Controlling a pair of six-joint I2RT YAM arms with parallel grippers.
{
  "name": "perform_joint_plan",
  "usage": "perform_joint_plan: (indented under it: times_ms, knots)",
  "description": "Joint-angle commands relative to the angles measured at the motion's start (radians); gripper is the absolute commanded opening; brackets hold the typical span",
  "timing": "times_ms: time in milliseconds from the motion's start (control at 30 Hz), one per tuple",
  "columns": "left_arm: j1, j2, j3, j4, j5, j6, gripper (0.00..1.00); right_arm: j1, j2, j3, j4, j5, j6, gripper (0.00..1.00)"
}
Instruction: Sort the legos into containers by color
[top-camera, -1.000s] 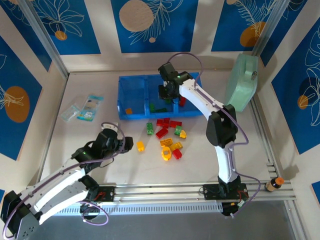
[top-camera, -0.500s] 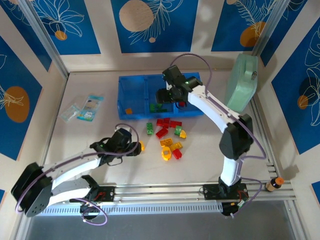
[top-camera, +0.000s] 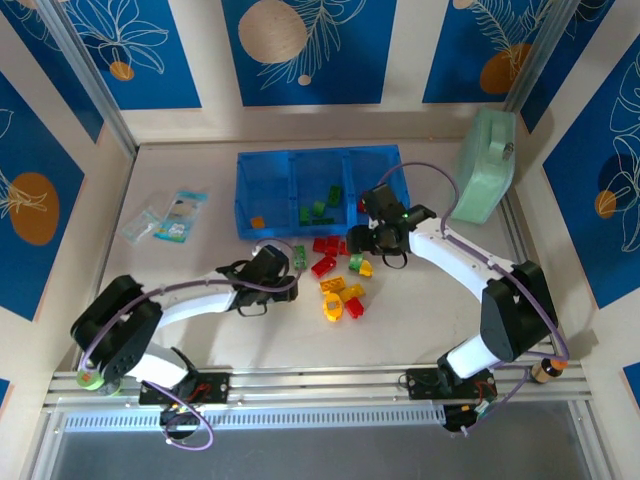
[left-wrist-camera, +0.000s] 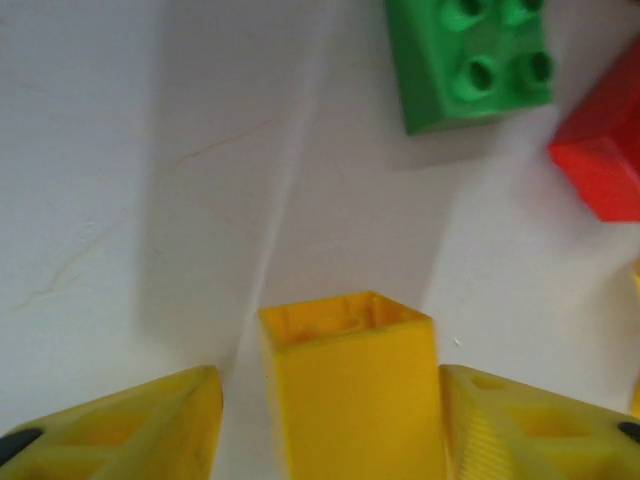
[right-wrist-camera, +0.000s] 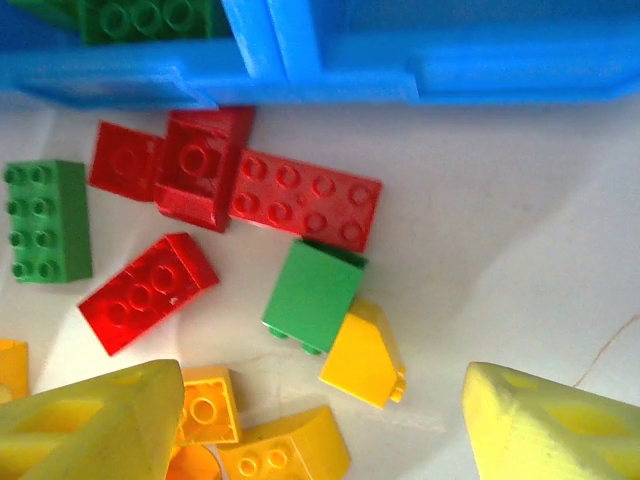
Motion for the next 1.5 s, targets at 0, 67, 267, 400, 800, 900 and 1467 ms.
perform_joint_plan:
  times_ms: [0, 67, 267, 400, 800, 900, 1467]
  knots:
    - [-0.005, 0.048, 0.039, -0.075, -0.023, -0.029, 0.53, -0.012, -0.077, -0.022, 0.043, -0.024, 0.029, 0.74]
    - [-0.006, 0.06, 0.043, -0.092, -0.034, -0.036, 0.47, -0.024, -0.098, -0.04, 0.049, -0.024, 0.029, 0.74]
    - [-0.004, -0.02, 0.095, -0.183, -0.112, -0.01, 0.25, -0.041, -0.143, -0.084, 0.063, -0.042, 0.034, 0.73]
    - [0.067, -0.094, 0.222, -0.264, -0.179, 0.07, 0.24, -0.037, -0.161, -0.12, 0.083, -0.062, 0.045, 0.72]
    - [0.351, 0.268, 0.731, -0.302, -0.074, 0.278, 0.28, 0.112, -0.217, -0.188, 0.048, -0.043, 0.072, 0.71]
    - [0.375, 0.35, 0.837, -0.339, -0.054, 0.297, 0.46, 0.159, -0.248, -0.206, 0.037, -0.055, 0.072, 0.71]
    - [0.314, -0.217, 0.43, -0.222, -0.014, 0.292, 0.72, 0.437, -0.082, -0.137, -0.079, 0.066, 0.195, 0.69]
